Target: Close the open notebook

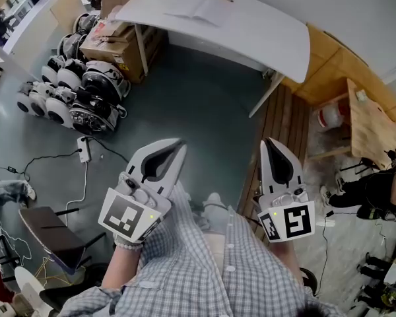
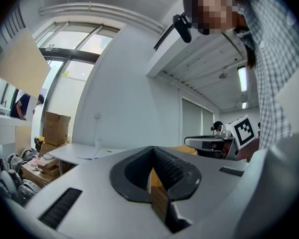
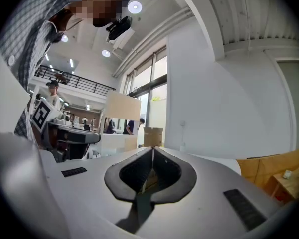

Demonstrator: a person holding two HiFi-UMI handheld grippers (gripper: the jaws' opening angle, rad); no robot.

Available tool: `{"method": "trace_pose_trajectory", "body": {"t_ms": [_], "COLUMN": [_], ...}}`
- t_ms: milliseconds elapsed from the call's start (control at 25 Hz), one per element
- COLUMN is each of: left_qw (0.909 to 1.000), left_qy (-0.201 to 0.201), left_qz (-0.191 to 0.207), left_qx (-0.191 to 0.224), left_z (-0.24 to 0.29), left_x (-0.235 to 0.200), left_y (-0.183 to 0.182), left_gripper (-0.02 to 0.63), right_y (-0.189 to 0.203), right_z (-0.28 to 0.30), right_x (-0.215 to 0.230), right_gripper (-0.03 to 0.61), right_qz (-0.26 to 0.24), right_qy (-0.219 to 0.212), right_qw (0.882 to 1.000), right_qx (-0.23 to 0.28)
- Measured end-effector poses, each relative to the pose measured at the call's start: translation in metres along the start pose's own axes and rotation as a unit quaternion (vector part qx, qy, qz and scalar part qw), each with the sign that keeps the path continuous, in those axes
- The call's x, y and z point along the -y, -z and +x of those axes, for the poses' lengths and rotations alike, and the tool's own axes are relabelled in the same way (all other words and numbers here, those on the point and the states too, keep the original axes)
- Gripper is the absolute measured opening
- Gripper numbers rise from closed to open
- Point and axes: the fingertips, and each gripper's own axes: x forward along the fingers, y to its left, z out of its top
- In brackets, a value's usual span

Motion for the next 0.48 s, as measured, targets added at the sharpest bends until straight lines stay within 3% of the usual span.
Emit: {"method": "trace_pose_trajectory", "body": {"t_ms": [200,480], "left_qw": [1.0,0.9999], "left_qy": [-0.005,0.006], "left_qz": [0.004,0.013], "left_qx": [0.002,0.007], "left_z": [-0.014,-0.028], "left_x": [-0.015,-0.02], "left_y": [0.001,-0.005], "left_gripper": [0.008,0.006], "right_y": [-0.006,-0.012], "right_z": [0.004,0.001], "right_x": [-0.029,-0.039], "right_gripper": [0.02,0.02], "right_qz": [-0.026,-0.009], "right_qy": [-0.027,0.0], "right_qw": [0.999,1.0], "right_qx": [0.009,0.018]}}
